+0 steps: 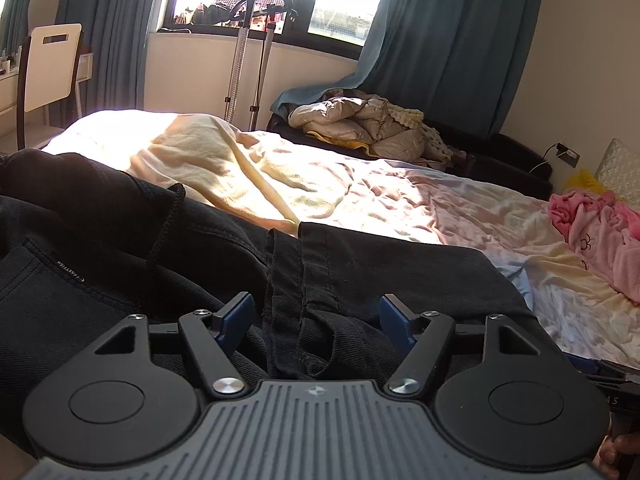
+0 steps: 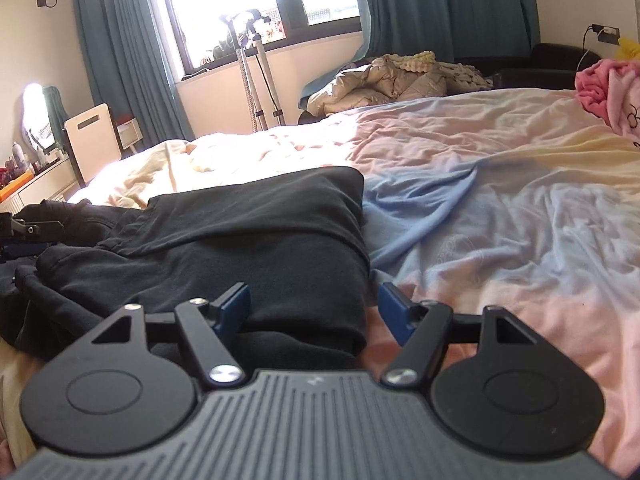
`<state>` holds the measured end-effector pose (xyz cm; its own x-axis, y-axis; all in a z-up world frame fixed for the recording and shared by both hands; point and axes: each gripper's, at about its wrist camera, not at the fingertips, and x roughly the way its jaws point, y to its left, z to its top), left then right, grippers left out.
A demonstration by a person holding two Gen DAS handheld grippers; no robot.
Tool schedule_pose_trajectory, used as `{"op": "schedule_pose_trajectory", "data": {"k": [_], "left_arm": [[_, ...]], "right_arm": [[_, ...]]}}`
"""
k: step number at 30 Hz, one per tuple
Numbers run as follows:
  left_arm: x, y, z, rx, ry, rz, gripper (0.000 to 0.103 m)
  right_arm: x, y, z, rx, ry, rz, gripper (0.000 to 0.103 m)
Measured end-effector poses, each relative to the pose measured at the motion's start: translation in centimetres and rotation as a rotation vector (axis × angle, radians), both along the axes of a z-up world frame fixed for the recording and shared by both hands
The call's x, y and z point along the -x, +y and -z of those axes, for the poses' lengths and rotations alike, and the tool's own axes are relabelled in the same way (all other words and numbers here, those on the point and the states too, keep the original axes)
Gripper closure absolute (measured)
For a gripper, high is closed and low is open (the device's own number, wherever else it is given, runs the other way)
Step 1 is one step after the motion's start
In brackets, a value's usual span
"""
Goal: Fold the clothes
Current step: 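Grasp the sweatpants at the fly seam with the left tool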
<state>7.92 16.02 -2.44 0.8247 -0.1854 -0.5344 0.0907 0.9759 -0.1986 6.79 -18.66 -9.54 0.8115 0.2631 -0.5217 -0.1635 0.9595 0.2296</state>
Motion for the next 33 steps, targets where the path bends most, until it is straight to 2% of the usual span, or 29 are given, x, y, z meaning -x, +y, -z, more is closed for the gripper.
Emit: {"op": "schedule_pose_trajectory", "data": {"k": [5,14,19,22,24,28,30,33], "left_arm": [[0.6,-0.8,-0.4,-0.009,-0.013,0.013,0.035],[0.9,-1.9,-0.4,-0.034,-0.029,0.028,0.036],[0.9,-1.7,-0.4,-0.009,-0.035,0.034,0.037],[0.6,-2.2,-0.1,-0.040,-0.011,0.057,0.044],[0.5,-2.7,0.1,-0.060,-0.005,0.074,0.045],[-0.1,-3.2,1.0,-0.109,0.043,0.088,0.066],[-0.6,-2.9,1.5,-0.113,0.077,0.076,0.068],[-0.8,-2.7,1.8,-0.097,0.074,0.084,0.068]], "right_arm": [[-0.8,-0.4,2.1,-0.060,0.081,-0.018,0.031],[-0.4,-0.2,2.0,-0.058,0.079,-0.012,0.030],[-0.2,0.0,2.0,-0.030,0.069,0.001,0.024],[-0.3,0.0,2.1,-0.031,0.069,0.006,0.023],[-0.4,-0.1,2.2,-0.034,0.070,0.008,0.022],[-0.5,-0.1,2.3,-0.040,0.073,0.011,0.021],[-0.5,-0.1,2.3,-0.039,0.073,0.012,0.021],[-0.5,-0.1,2.2,-0.036,0.072,0.013,0.021]]}}
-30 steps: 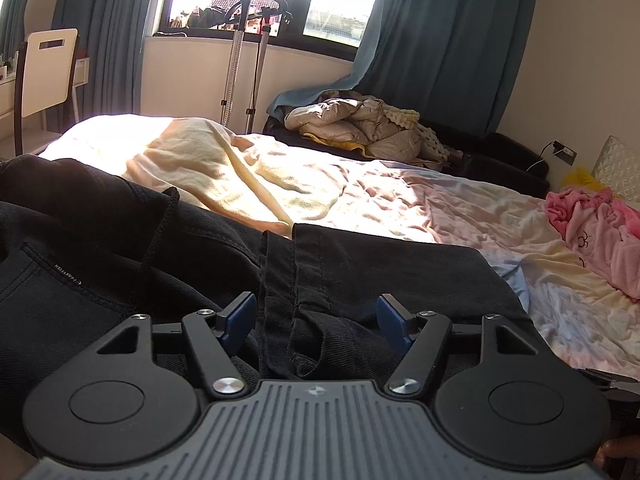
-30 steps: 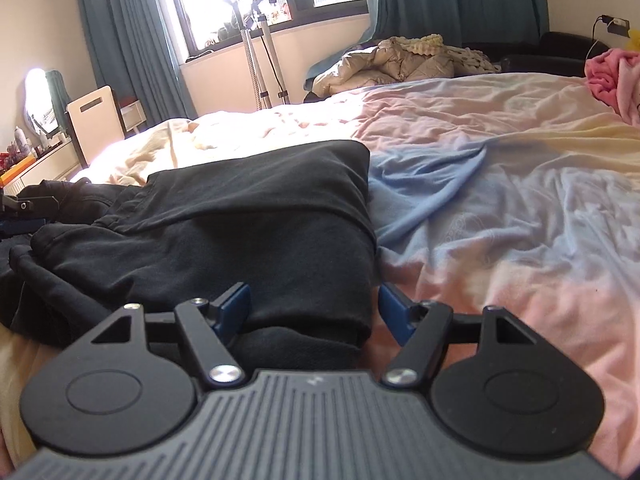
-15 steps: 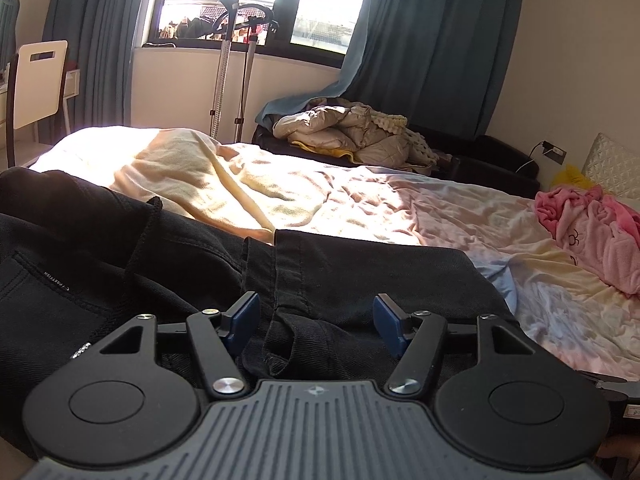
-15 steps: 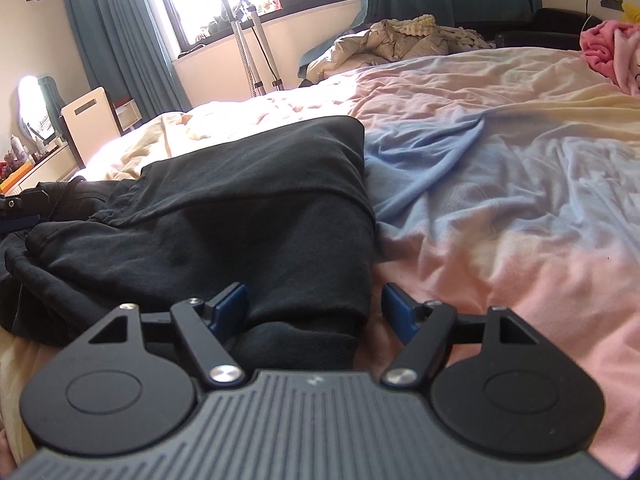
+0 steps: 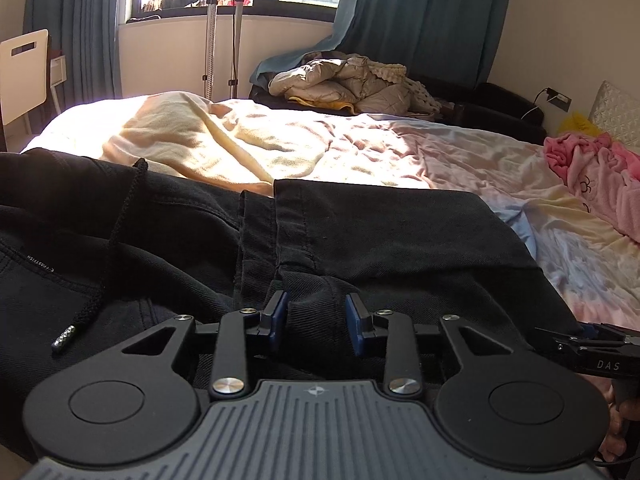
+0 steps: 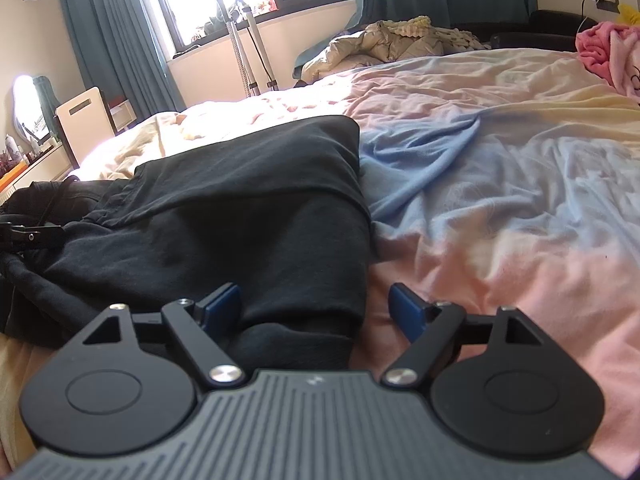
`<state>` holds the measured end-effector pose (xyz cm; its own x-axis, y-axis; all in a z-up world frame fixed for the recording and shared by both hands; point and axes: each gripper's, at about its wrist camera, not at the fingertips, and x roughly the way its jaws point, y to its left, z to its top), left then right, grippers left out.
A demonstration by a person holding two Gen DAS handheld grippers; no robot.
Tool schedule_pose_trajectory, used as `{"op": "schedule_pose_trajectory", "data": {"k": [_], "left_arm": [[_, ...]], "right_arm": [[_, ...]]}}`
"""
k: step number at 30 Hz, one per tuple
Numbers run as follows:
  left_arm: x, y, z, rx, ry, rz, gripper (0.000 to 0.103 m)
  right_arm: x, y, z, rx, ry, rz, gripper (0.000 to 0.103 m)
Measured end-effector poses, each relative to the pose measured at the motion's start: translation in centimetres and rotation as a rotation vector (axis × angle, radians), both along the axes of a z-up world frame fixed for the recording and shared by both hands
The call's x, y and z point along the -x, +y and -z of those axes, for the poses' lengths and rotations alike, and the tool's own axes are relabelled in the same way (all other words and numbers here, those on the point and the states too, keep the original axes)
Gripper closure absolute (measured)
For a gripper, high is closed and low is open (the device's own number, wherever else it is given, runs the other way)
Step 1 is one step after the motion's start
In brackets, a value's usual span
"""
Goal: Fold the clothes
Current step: 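Grasp the sweatpants at the fly seam with the left tool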
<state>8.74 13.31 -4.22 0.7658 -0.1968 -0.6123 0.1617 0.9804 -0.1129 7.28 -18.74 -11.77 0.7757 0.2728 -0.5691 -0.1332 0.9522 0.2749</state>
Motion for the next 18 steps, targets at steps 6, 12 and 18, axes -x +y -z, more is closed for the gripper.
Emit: {"op": "schedule_pose_trajectory", "data": {"k": [6,12,18], "left_arm": [[1.4,-0.2,-1.1,0.019,-0.052,-0.018,0.094],[2.6,1.0,-2.3,0.102,-0.034,-0.067,0.094],[0.7,-0.1,0.0,-0.003,0.095,-0.083,0.093]], "right_arm": [[0.2,0.0,-0.1,-0.001,-0.012,0.001,0.021],[0.9,-0.2,-1.0,-0.035,-0.089,-0.011,0.021],[0.4,-1.4,-1.7,-0.195,-0.109,0.020,0.021]]}}
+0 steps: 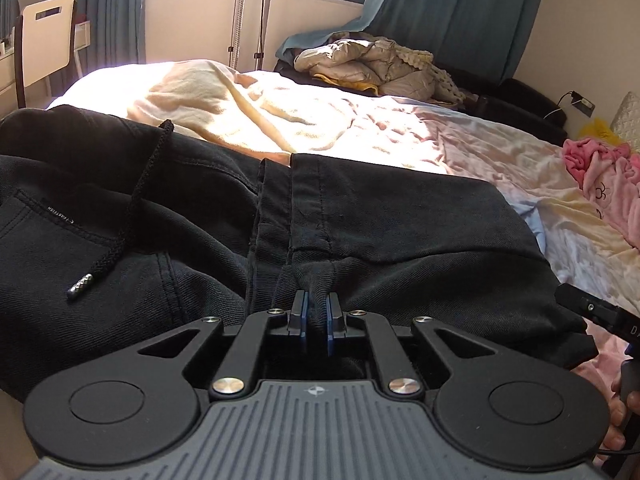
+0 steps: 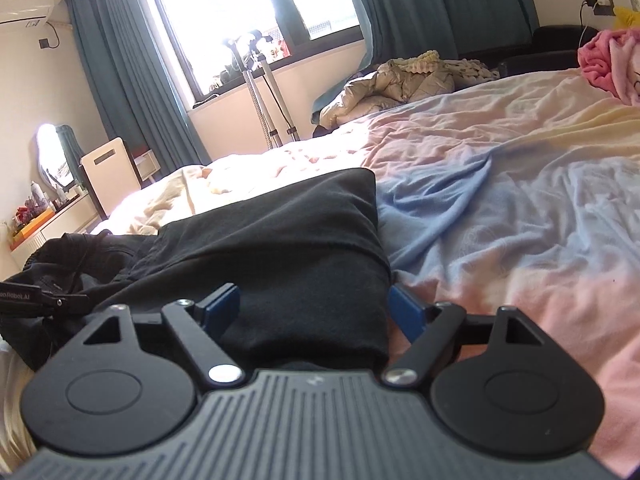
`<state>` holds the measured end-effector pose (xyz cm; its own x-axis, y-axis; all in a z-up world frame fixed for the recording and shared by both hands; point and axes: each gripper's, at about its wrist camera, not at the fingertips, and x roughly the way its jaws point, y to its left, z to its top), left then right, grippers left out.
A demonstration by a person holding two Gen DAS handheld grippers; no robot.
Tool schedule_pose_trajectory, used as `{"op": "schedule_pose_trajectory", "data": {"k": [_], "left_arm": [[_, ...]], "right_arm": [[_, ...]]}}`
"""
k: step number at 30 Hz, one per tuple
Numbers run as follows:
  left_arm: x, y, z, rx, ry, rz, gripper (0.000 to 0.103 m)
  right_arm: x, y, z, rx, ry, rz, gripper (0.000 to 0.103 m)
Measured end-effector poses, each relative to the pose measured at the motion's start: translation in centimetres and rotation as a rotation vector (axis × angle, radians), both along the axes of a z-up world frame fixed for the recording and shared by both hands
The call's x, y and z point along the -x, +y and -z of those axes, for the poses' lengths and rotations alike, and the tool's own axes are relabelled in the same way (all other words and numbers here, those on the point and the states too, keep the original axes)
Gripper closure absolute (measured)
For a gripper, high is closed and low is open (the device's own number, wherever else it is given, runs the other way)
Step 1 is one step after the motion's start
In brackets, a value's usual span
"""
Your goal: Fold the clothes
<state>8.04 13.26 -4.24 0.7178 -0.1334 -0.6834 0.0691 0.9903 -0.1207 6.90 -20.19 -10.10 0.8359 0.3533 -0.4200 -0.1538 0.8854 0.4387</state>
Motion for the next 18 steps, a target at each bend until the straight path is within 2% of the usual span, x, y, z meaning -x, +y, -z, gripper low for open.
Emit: {"op": "schedule_pose_trajectory", "data": {"k": [4,8,12,14,15,18], "left_arm": [[-0.2,-0.1,0.1,-0.005,-0.001,-0.004,0.092],[-0.4,0.1,0.2,0.007,0.003,-0.017,0.090],[-0.5,-0.2,0.2,-0.008,0.001,-0.024,0.089],[-0.6,-0.4,0.2,-0.015,0.001,-0.029,0.089],[-0.6,-0.5,0.2,-0.023,-0.001,-0.028,0.089],[-0.5,-0.8,0.1,-0.043,-0.013,-0.021,0.088]], "right_arm": [[-1.8,-1.5,1.0,-0.183,0.067,0.019,0.021],[-2.7,-1.5,1.9,-0.229,0.107,0.014,0.019],[-3.6,-1.4,2.8,-0.230,0.156,0.016,0.020],[-4.1,-1.4,3.4,-0.283,0.177,-0.007,0.020],[-4.3,-1.3,3.4,-0.299,0.179,-0.032,0.020],[-4.1,-0.5,1.6,-0.324,0.108,-0.082,0.020]]}}
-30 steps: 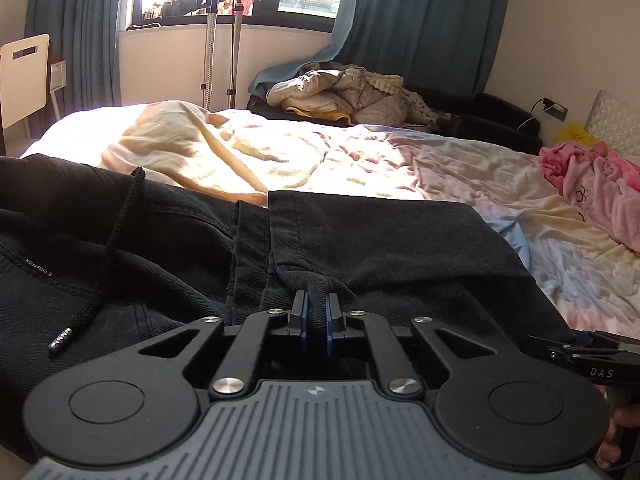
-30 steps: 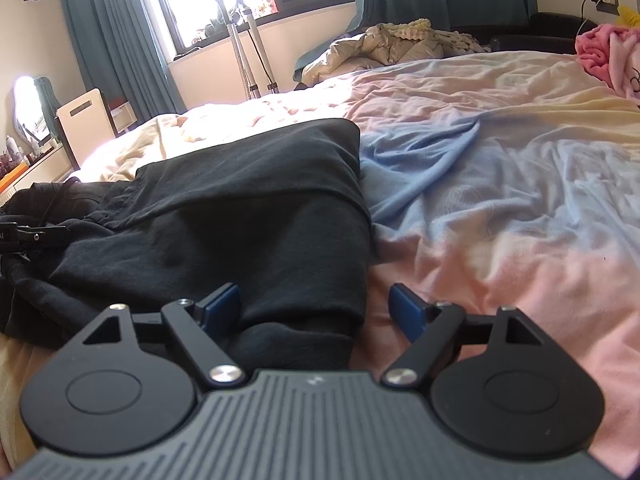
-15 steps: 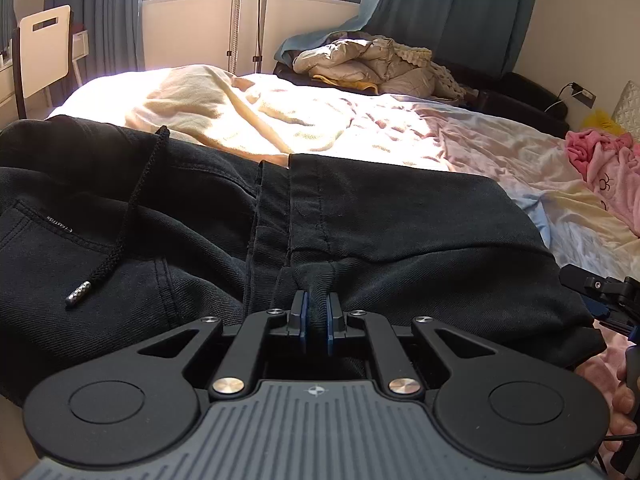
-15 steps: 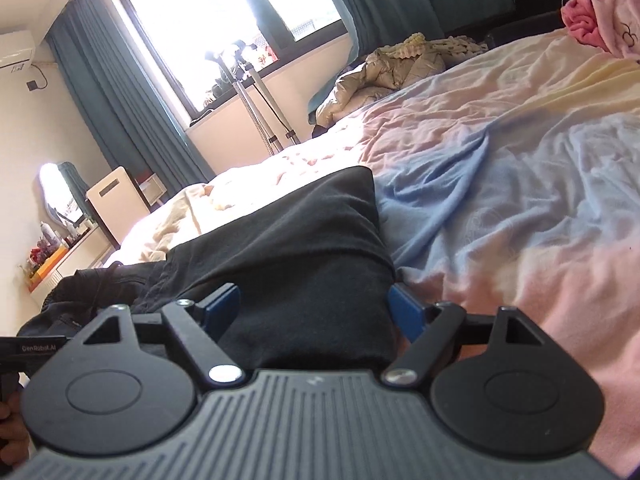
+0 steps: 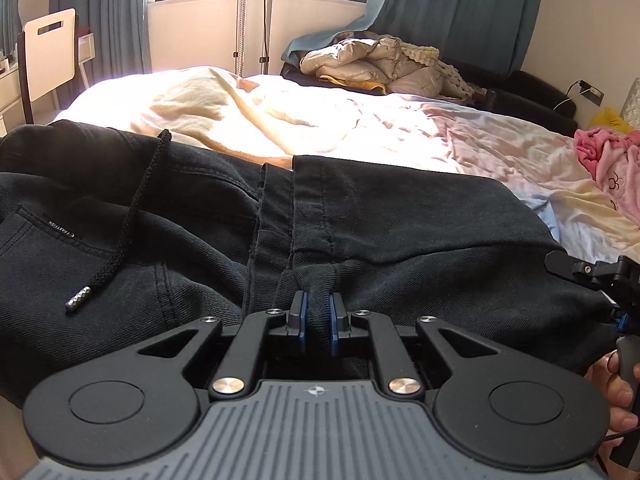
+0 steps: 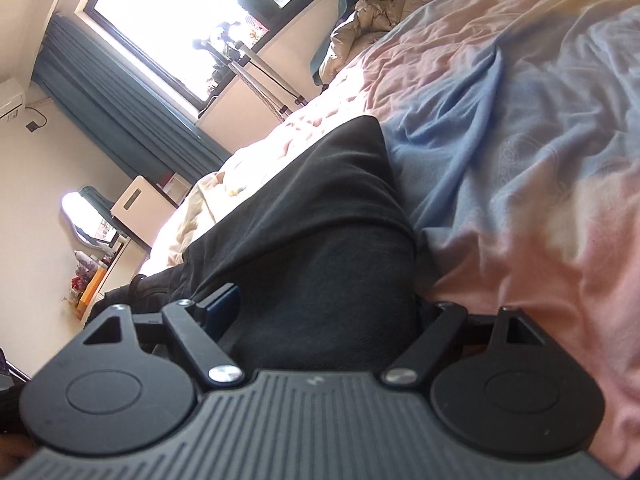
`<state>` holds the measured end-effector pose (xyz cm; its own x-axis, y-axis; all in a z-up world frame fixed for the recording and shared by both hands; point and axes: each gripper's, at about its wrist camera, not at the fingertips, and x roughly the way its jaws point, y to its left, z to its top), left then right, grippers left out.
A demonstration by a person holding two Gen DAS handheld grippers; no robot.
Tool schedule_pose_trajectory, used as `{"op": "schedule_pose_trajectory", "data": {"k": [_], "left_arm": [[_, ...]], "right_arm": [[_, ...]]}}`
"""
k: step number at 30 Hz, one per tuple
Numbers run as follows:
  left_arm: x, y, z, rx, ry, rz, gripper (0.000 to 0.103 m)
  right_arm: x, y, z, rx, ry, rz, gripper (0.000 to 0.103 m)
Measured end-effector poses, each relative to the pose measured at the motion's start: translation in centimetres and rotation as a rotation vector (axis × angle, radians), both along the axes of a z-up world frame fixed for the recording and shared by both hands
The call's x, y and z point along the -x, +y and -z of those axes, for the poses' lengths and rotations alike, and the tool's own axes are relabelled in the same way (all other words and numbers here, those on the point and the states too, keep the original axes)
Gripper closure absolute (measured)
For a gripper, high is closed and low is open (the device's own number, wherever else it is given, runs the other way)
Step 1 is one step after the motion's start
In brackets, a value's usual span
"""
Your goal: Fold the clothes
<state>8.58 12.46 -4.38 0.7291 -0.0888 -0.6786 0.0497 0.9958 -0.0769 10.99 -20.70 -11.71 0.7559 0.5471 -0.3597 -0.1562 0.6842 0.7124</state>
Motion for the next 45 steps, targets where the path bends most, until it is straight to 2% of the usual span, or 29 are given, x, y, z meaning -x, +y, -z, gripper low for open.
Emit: {"op": "schedule_pose_trajectory", "data": {"k": [2,3,5,8,11,12,13,15,16,19,22,27,31,36,42,45], "left_arm": [[-0.1,0.0,0.0,0.003,-0.003,-0.004,0.088],[-0.1,0.0,0.0,0.004,-0.002,-0.003,0.088],[-0.1,-0.1,0.0,0.004,-0.004,-0.001,0.088],[-0.1,-0.4,0.1,-0.009,-0.010,0.000,0.088],[0.5,-0.7,-0.4,-0.022,-0.065,0.008,0.088],[0.7,-0.8,-0.6,-0.027,-0.086,0.010,0.086],[0.9,-0.8,-0.7,-0.029,-0.102,0.007,0.082],[1.4,-0.8,-1.0,-0.025,-0.127,-0.004,0.080],[1.7,-0.8,-1.2,-0.021,-0.138,-0.011,0.080],[2.8,-0.9,-1.8,-0.007,-0.168,-0.034,0.080],[3.8,-1.0,-2.4,0.008,-0.198,-0.061,0.080],[5.4,-1.4,-4.2,0.025,-0.268,-0.099,0.080],[6.4,-2.3,-5.4,0.030,-0.318,-0.119,0.080],[5.4,-5.3,-6.4,-0.032,-0.349,-0.090,0.080],[1.0,-11.1,-5.2,-0.102,-0.302,-0.022,0.080],[-0.6,-14.2,-4.2,-0.073,-0.247,0.061,0.080]], "right_arm": [[0.3,-0.2,-1.0,-0.071,-0.050,0.000,0.019],[0.2,-0.5,-0.9,-0.092,-0.041,0.004,0.019],[-0.2,-0.9,-0.6,-0.120,-0.007,0.013,0.019],[-1.1,-1.3,1.3,-0.135,0.114,0.015,0.020],[-1.5,-1.1,1.6,-0.145,0.137,-0.018,0.024],[-1.5,-0.9,1.2,-0.133,0.136,-0.016,0.033],[-1.5,-0.9,0.9,-0.118,0.134,-0.006,0.054],[-1.3,-0.9,0.3,-0.088,0.129,0.018,0.071],[-1.2,-1.1,0.1,-0.083,0.125,0.032,0.078],[-0.6,-1.3,-0.8,-0.072,0.098,0.071,0.085],[0.4,-0.6,-3.6,0.034,-0.029,0.090,0.088],[2.0,-0.5,-7.4,0.087,-0.189,0.123,0.089],[2.4,-2.8,-8.9,0.019,-0.215,0.180,0.090],[3.4,-5.3,-10.6,0.085,-0.296,0.269,0.090],[5.5,-8.9,-12.8,0.095,-0.383,0.374,0.090],[6.7,-11.1,-13.9,0.099,-0.437,0.443,0.090]]}}
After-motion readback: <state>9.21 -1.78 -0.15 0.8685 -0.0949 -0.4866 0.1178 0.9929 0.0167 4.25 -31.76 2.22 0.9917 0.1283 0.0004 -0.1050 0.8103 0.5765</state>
